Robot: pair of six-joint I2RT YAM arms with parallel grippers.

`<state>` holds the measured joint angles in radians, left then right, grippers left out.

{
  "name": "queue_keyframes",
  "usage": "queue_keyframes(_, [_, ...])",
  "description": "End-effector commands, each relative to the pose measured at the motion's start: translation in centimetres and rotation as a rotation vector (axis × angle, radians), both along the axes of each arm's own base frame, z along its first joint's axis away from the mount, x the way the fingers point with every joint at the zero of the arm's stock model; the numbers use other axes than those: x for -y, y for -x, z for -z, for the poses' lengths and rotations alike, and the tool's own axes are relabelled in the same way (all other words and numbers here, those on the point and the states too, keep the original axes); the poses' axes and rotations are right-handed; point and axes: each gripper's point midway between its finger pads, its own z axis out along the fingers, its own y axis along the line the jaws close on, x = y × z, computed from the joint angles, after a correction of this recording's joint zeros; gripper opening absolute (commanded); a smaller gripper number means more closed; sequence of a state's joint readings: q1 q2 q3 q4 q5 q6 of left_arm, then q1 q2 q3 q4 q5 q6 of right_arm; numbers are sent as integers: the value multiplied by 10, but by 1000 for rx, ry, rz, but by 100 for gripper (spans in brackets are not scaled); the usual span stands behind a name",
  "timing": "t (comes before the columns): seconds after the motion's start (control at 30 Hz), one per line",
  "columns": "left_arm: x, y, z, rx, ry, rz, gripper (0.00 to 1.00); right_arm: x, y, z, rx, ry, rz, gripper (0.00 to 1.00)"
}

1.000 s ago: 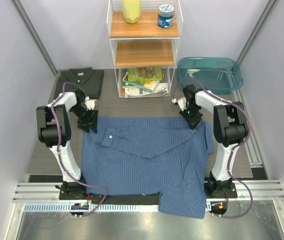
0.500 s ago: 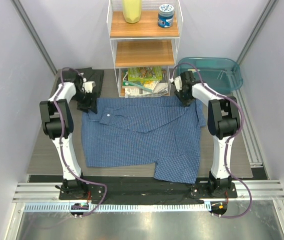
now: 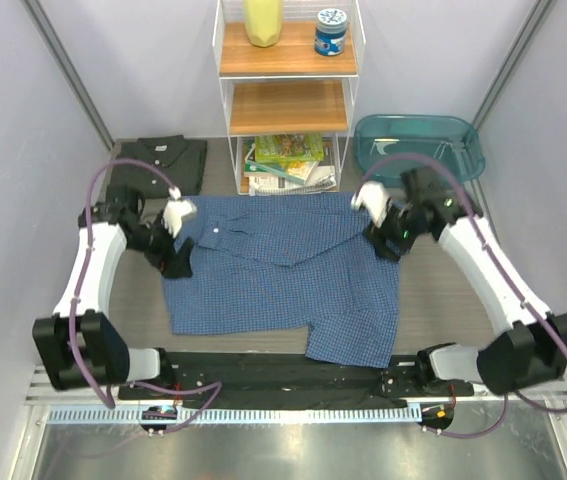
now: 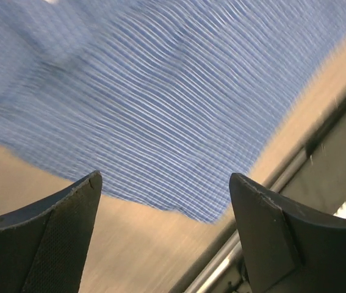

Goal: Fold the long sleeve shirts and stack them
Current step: Fold the shirt

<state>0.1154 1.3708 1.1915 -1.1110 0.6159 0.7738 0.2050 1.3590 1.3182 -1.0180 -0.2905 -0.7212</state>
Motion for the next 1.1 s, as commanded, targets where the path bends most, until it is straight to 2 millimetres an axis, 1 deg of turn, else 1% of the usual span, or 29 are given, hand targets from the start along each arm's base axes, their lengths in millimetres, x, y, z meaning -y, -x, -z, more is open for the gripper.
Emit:
queue_keyframes(0.0, [8,65,31,-40,3,243,83,-8,95,70,-206,118,-302,63])
queue_keyframes(0.03, [6,72,33,-20,-15,276,82,-7,116,88,-245,144,-355,61])
queue_keyframes(0.1, [5,88,44,-43,-28,311,79,-2,126,98,-236,183,-414,60])
queue_keyframes(0.13, [3,93,47,-43,-43,345,79,4,136,108,-266,200,-438,60])
queue_keyframes(0.17, [-1,97,50,-47,-69,358,78,7,142,111,-277,208,-454,59])
queue_keyframes(0.2, [-3,105,57,-69,-80,369,78,9,147,113,-282,215,-485,59])
queue_keyframes(0.23, [-6,107,60,-75,-95,377,78,8,154,114,-301,201,-507,59])
queue_keyframes(0.27, [-9,110,63,-88,-113,378,77,8,162,113,-324,197,-529,60])
queue_keyframes(0.33, [-10,114,68,-105,-118,371,77,3,167,107,-312,179,-568,60])
queue_keyframes(0.37, [-11,110,69,-91,-124,349,76,1,172,106,-323,176,-576,60])
queue_keyframes(0.4, [-12,110,71,-85,-132,332,77,-4,178,105,-331,178,-610,60])
queue_keyframes(0.43, [-12,106,72,-68,-141,310,77,-10,183,103,-349,162,-605,62])
queue_keyframes(0.47, [-14,98,73,-43,-154,271,79,-12,189,102,-366,160,-614,62])
queue_keyframes(0.5, [-17,96,73,-29,-172,253,80,-20,196,100,-367,168,-662,63])
queue_keyframes(0.53, [-18,95,75,-26,-178,239,80,-24,200,98,-372,172,-657,65])
queue_keyframes(0.57, [-19,94,76,-24,-186,225,81,-28,197,98,-341,199,-668,66])
queue_keyframes(0.6, [-22,89,76,-6,-201,194,82,-31,200,97,-340,219,-696,67])
queue_keyframes(0.63, [-22,88,78,-6,-205,182,82,-36,207,97,-351,241,-747,69])
queue_keyframes(0.7, [-26,81,78,16,-219,144,83,-38,210,96,-371,278,-756,70])
queue_keyframes(0.73, [-28,79,78,22,-232,129,83,-41,218,100,-397,313,-800,72])
queue_keyframes(0.8, [-31,73,77,31,-241,83,83,-48,215,103,-374,346,-778,74])
queue_keyframes(0.83, [-33,71,77,34,-254,70,83,-53,220,105,-381,358,-801,75])
queue_keyframes(0.87, [-34,69,75,35,-257,54,84,-57,224,105,-386,360,-795,74])
queue_keyframes(0.9, [-35,68,74,29,-255,12,83,-60,223,105,-373,365,-785,73])
queue_keyframes(0.93, [-38,62,72,49,-265,-14,83,-66,224,109,-355,369,-801,72])
queue_keyframes(1.0, [-39,56,69,68,-255,-67,84,-67,224,116,-342,405,-782,69])
queue_keyframes(1.03, [-38,54,66,75,-241,-96,84,-71,224,119,-332,409,-779,68])
queue_keyframes(1.07, [-37,51,63,92,-228,-110,84,-71,230,125,-340,451,-801,65])
